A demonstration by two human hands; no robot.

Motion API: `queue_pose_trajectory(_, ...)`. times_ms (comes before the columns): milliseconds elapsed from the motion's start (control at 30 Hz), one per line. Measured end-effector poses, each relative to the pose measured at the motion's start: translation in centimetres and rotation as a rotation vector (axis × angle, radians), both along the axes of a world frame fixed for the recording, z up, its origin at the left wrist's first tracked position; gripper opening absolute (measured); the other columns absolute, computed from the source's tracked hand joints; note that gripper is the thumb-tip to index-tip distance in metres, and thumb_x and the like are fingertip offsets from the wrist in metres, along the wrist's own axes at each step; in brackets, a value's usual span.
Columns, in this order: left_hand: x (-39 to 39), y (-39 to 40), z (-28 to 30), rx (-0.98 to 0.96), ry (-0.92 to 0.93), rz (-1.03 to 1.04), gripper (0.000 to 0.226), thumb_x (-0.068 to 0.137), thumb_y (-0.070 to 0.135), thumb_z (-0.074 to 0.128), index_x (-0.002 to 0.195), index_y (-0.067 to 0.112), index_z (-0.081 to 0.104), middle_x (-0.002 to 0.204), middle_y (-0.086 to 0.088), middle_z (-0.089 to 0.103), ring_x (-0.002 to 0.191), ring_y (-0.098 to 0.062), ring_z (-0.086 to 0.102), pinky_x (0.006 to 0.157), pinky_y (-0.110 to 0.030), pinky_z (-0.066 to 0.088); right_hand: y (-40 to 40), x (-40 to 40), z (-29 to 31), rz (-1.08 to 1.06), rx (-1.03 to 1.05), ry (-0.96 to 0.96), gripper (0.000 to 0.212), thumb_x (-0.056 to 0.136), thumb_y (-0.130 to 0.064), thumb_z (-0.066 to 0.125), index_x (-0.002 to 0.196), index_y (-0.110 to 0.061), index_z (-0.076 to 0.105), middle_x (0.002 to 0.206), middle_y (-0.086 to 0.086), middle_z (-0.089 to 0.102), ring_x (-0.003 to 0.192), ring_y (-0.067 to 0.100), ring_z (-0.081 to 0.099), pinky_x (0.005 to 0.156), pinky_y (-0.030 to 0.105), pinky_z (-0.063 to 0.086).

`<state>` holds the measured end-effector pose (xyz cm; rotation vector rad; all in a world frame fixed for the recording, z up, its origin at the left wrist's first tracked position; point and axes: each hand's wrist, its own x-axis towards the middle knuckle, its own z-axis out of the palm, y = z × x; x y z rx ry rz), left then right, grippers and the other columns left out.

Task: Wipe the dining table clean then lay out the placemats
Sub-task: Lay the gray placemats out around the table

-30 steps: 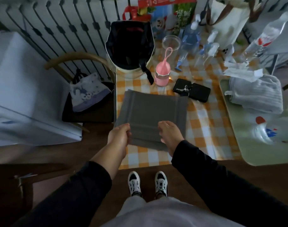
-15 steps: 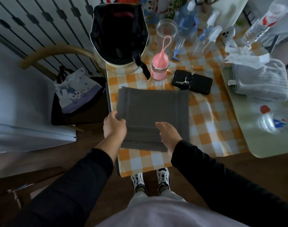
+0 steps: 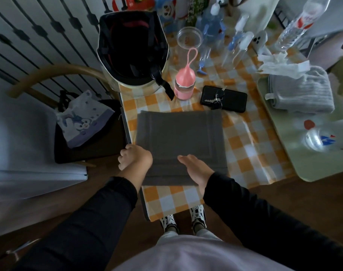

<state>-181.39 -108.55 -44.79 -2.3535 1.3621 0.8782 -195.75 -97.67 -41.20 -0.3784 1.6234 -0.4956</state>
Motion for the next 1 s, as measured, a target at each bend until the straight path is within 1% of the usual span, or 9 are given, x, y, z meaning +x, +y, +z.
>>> queue_pose_trajectory(167,0.5,-0.4,-0.1,0.022,0.034,0.012,0.063,0.095,0.028,0.058,0.148,0.006,0.031,0.149,-0.016,0.039,0.133,-0.036,0.042,0.108,-0.049,0.039,0.0,0.3,-0.1,0.026,-0.006,0.004,0.075,0.102,-0.052,0.041,0.159,-0.017,0.008,0.166,0.000,0.007,0.151,0.020,0.013,0.119,0.037,0.014)
queue_pose_trajectory(367,0.9,-1.0,-0.1,0.044,0.116,0.084,0.075,0.080,0.040,0.065,0.142,0.009,0.038,0.133,-0.015,0.054,0.115,-0.037,0.057,0.097,-0.049,0.050,-0.4,0.5,0.1,0.019,0.002,-0.014,0.073,0.103,-0.050,0.039,0.159,-0.018,0.005,0.167,-0.002,0.001,0.152,0.017,0.006,0.120,0.037,0.009)
queue_pose_trajectory(567,1.2,-0.7,0.5,-0.003,0.126,0.040,0.077,0.077,0.053,0.066,0.138,0.012,0.042,0.133,-0.013,0.055,0.119,-0.036,0.053,0.100,-0.051,0.046,-0.5,0.6,-0.2,0.055,-0.004,-0.008,0.068,0.104,-0.046,0.036,0.159,-0.017,0.006,0.167,-0.001,-0.002,0.152,0.018,0.003,0.120,0.036,0.008)
queue_pose_trajectory(700,1.4,-0.5,1.2,0.009,0.132,-0.025,0.080,0.078,0.055,0.064,0.144,0.016,0.039,0.143,-0.014,0.044,0.129,-0.036,0.043,0.105,-0.051,0.040,-0.8,1.1,-0.7,0.050,0.011,0.005,0.074,0.103,-0.048,0.038,0.159,-0.013,0.004,0.166,0.000,-0.009,0.152,0.019,0.001,0.119,0.036,0.008)
queue_pose_trajectory(767,1.4,-0.4,1.5,-0.035,0.219,-0.022,0.072,0.077,0.052,0.064,0.137,0.017,0.044,0.131,-0.010,0.053,0.116,-0.032,0.054,0.096,-0.048,0.048,-1.0,1.1,-1.0,0.088,0.020,0.025,0.068,0.105,-0.044,0.037,0.158,-0.012,0.008,0.166,0.004,-0.007,0.152,0.021,0.002,0.119,0.035,0.008)
queue_pose_trajectory(800,1.3,-0.2,1.7,-0.066,0.298,-0.018,0.065,0.078,0.049,0.064,0.132,0.018,0.047,0.118,-0.006,0.059,0.102,-0.027,0.060,0.086,-0.042,0.052,-1.1,1.1,-1.0,0.114,0.027,0.046,0.063,0.106,-0.039,0.036,0.158,-0.011,0.013,0.166,0.008,-0.001,0.152,0.023,0.005,0.119,0.036,0.010)
queue_pose_trajectory(867,1.0,0.1,2.1,-0.086,0.425,-0.012,0.051,0.084,0.041,0.064,0.125,0.017,0.048,0.095,-0.001,0.059,0.079,-0.020,0.060,0.066,-0.032,0.049,-1.3,1.1,-1.0,0.103,0.014,0.087,0.059,0.105,-0.037,0.041,0.155,-0.009,0.026,0.163,0.015,0.019,0.149,0.030,0.019,0.119,0.041,0.017)
queue_pose_trajectory(933,0.6,0.3,2.0,-0.067,0.495,-0.017,0.044,0.087,0.037,0.063,0.122,0.016,0.048,0.087,0.001,0.055,0.073,-0.017,0.055,0.062,-0.031,0.044,-1.4,1.3,-0.7,0.057,0.008,0.111,0.063,0.102,-0.043,0.047,0.152,-0.009,0.032,0.158,0.014,0.031,0.145,0.031,0.028,0.119,0.045,0.023)
queue_pose_trajectory(1000,0.5,0.3,1.8,-0.031,0.530,-0.009,0.042,0.090,0.038,0.062,0.122,0.013,0.048,0.085,0.001,0.053,0.069,-0.015,0.051,0.062,-0.030,0.042,-1.5,1.4,-0.5,0.050,-0.006,0.121,0.063,0.101,-0.043,0.048,0.151,-0.008,0.033,0.157,0.014,0.032,0.145,0.031,0.030,0.118,0.045,0.025)
